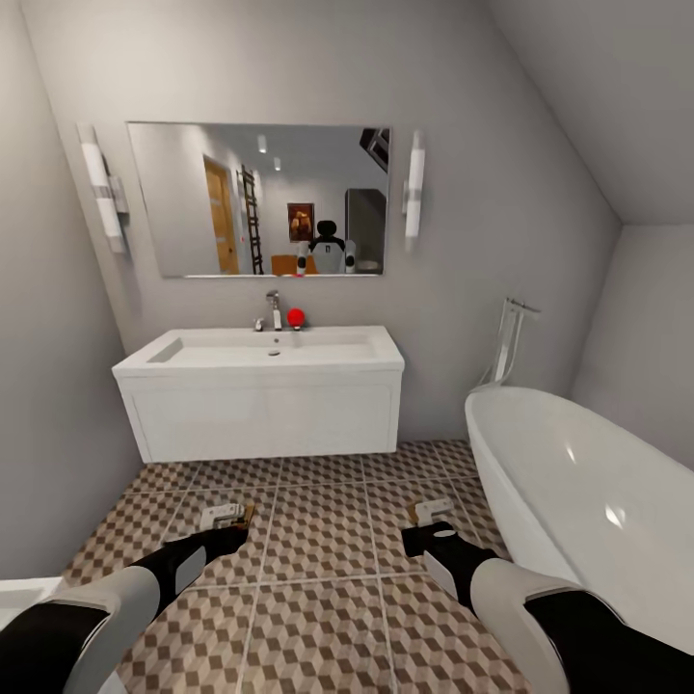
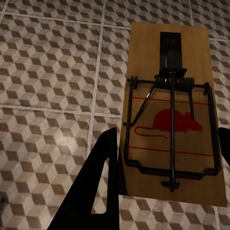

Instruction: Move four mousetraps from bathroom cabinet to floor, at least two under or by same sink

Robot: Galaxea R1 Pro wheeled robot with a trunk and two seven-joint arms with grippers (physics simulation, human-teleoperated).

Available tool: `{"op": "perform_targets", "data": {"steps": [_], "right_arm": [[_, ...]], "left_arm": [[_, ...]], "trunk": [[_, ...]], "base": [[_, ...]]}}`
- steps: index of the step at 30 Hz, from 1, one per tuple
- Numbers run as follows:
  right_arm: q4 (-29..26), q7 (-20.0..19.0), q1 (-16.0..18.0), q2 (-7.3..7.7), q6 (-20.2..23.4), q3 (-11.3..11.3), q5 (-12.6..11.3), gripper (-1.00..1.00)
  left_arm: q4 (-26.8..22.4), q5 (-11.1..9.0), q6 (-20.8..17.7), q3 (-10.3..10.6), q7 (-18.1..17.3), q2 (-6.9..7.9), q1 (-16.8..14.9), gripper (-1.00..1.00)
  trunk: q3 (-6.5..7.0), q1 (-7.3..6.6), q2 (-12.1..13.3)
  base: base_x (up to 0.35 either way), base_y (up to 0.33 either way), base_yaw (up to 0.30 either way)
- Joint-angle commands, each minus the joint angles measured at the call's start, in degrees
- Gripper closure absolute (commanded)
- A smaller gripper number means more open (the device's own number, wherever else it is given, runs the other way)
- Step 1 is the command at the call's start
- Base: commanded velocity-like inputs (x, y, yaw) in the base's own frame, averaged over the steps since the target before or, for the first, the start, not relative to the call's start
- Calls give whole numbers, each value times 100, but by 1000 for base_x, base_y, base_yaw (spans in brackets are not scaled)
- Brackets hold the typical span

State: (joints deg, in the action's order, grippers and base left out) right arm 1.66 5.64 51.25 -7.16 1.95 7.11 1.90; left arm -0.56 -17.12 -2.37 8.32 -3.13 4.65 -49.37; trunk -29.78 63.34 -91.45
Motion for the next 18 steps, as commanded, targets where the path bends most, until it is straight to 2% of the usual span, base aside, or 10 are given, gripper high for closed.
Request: {"op": "perform_targets", "data": {"steps": [1,18], "right_arm": [[10,10,8,0,14,43,9,100],[-7,66,8,-21,-44,42,20,100]], "left_arm": [[-8,-49,-25,47,-15,2,-2,100],[-14,-38,-34,52,4,2,-2,100]], "trunk": [[-24,22,-45],[-330,396,-727]], "base": [[0,0,0],[0,0,0]]}}
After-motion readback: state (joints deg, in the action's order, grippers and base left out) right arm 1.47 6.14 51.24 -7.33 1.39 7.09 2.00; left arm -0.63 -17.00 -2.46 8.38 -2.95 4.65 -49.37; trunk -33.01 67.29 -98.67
